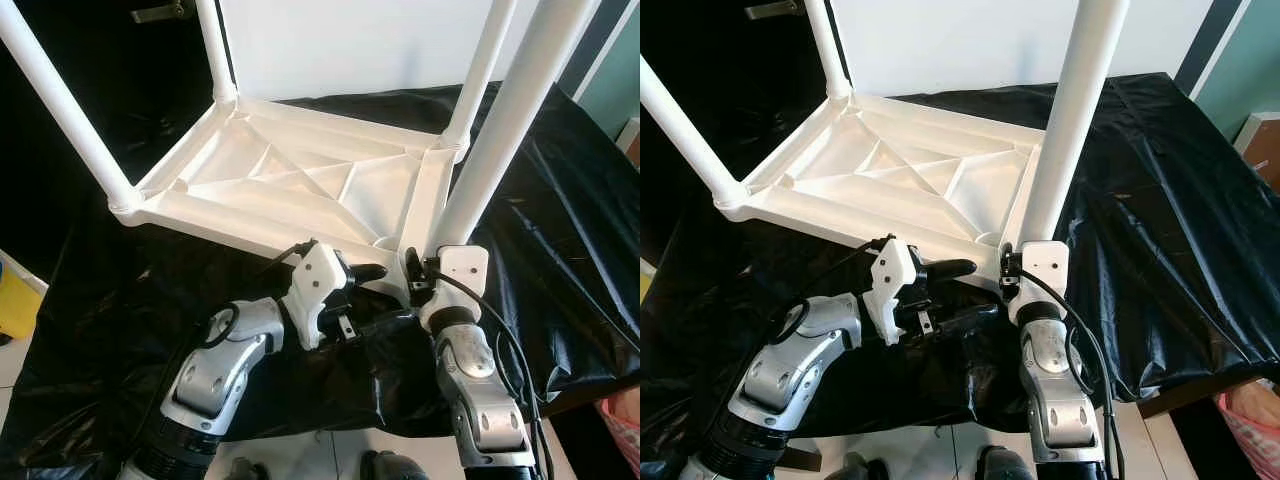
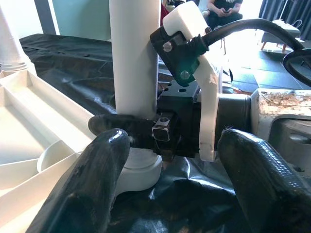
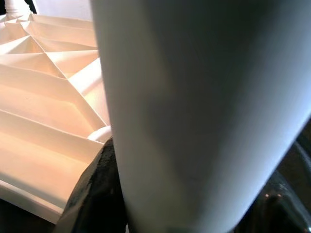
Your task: Building children table
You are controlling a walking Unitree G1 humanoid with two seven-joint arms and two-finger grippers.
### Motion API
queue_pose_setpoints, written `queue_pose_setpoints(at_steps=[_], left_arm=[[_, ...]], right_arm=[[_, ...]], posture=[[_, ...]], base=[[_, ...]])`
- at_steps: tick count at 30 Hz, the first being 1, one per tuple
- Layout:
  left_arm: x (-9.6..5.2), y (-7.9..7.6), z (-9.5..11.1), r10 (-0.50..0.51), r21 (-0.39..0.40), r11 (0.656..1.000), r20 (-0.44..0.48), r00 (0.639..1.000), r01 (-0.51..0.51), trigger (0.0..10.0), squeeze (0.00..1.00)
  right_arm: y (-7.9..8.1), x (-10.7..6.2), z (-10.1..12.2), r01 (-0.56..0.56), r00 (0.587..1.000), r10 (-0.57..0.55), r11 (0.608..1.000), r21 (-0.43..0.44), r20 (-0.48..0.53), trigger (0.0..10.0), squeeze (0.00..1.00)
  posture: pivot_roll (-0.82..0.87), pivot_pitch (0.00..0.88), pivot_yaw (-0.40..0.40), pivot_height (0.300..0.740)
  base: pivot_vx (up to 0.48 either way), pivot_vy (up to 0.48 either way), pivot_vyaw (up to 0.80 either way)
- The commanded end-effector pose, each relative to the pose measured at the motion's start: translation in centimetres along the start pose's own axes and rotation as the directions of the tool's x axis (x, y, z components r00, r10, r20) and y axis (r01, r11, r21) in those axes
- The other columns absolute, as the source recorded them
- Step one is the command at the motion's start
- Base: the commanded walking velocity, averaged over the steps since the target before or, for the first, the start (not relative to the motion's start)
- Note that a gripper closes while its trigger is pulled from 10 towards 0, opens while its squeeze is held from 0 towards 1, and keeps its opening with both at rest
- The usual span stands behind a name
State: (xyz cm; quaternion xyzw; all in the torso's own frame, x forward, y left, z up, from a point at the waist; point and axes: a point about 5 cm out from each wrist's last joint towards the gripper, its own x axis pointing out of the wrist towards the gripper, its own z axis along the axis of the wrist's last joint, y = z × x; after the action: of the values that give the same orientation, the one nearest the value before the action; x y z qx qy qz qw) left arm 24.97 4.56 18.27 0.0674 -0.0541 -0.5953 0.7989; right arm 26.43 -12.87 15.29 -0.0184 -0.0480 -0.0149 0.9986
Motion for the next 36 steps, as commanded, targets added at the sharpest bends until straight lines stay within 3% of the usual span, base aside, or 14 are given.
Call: queue_pose_setpoints(at_steps=[1,12,13,14,17,22,26,29,30,33,34,36], left_arm=[[0.1,0.1,0.0,0.035,0.001,0.999,0.004,0.999,-0.035,10.0,0.00],[-0.5,0.5,0.1,0.048,0.013,0.999,-0.009,0.999,-0.048,10.0,0.00],[-0.7,0.5,0.1,0.049,0.016,0.999,-0.014,0.999,-0.049,10.0,0.00],[-0.9,0.5,0.0,0.041,0.012,0.999,-0.029,0.999,-0.041,10.0,0.00],[-1.1,0.4,-0.1,0.026,0.012,1.000,-0.044,0.999,-0.026,10.0,0.00],[-2.0,-1.0,-0.8,-0.088,-0.004,0.996,-0.105,0.991,0.088,10.0,0.00],[-2.4,-1.5,-1.0,-0.120,-0.014,0.993,-0.125,0.985,0.119,10.0,0.00],[-3.4,-1.7,-1.1,-0.136,-0.017,0.991,-0.168,0.976,0.135,10.0,0.00],[-3.4,-1.7,-1.1,-0.136,-0.017,0.991,-0.168,0.976,0.135,10.0,0.00],[-5.0,-1.7,-0.6,-0.141,-0.006,0.990,-0.200,0.970,0.143,10.0,0.00],[-5.6,-1.9,-0.2,-0.142,-0.004,0.990,-0.206,0.968,0.144,10.0,0.00],[-5.8,-2.0,-0.2,-0.143,-0.006,0.989,-0.216,0.966,0.145,10.0,0.00]], right_arm=[[0.8,-0.3,-0.3,-0.033,0.999,0.033,0.999,0.020,-0.023,10.0,1.00],[-1.2,-0.6,0.6,-0.161,0.986,0.161,0.987,0.000,0.049,10.0,1.00],[-1.7,-0.7,0.6,-0.187,0.981,0.187,0.982,-0.003,0.050,10.0,0.34],[-2.3,-0.8,0.5,-0.226,0.973,0.226,0.974,-0.012,0.044,10.0,0.00],[-2.8,-0.8,0.5,-0.256,0.966,0.257,0.966,-0.025,0.038,10.0,0.00],[-4.7,-0.2,0.2,-0.340,0.940,0.342,0.937,-0.076,0.011,10.0,0.00],[-4.7,0.2,0.2,-0.391,0.920,0.392,0.916,-0.088,0.000,10.0,0.00],[-3.0,-0.1,0.3,-0.537,0.843,0.538,0.841,-0.062,-0.010,10.0,0.00],[-3.0,-0.1,0.3,-0.537,0.843,0.538,0.841,-0.062,-0.010,10.0,0.00],[-1.1,-0.3,0.3,-0.606,0.795,0.607,0.795,-0.025,-0.004,10.0,0.00],[0.5,-0.6,0.4,-0.651,0.759,0.651,0.759,0.000,0.014,10.0,0.00],[1.2,-0.6,0.4,-0.666,0.746,0.666,0.746,0.014,0.022,10.0,0.00]], posture=[[-0.15,0.124,0.019,0.740],[-0.15,0.136,0.029,0.740],[-0.15,0.140,0.031,0.740],[-0.16,0.144,0.033,0.740],[-0.16,0.146,0.034,0.740],[-0.16,0.147,0.037,0.740],[-0.15,0.145,0.038,0.740],[-0.14,0.140,0.030,0.740],[-0.14,0.140,0.030,0.740],[-0.13,0.136,0.022,0.740],[-0.12,0.136,0.020,0.740],[-0.12,0.134,0.019,0.740]], base=[[0.000,0.000,0.00],[0.000,0.000,0.00],[0.000,0.000,0.00],[0.000,0.000,0.00],[0.000,0.000,0.00],[0.000,0.000,0.00],[0.000,0.000,0.00],[0.000,0.000,0.00],[0.000,0.000,0.00],[0.000,0.000,0.00],[0.000,0.000,0.00],[0.000,0.000,0.00]])
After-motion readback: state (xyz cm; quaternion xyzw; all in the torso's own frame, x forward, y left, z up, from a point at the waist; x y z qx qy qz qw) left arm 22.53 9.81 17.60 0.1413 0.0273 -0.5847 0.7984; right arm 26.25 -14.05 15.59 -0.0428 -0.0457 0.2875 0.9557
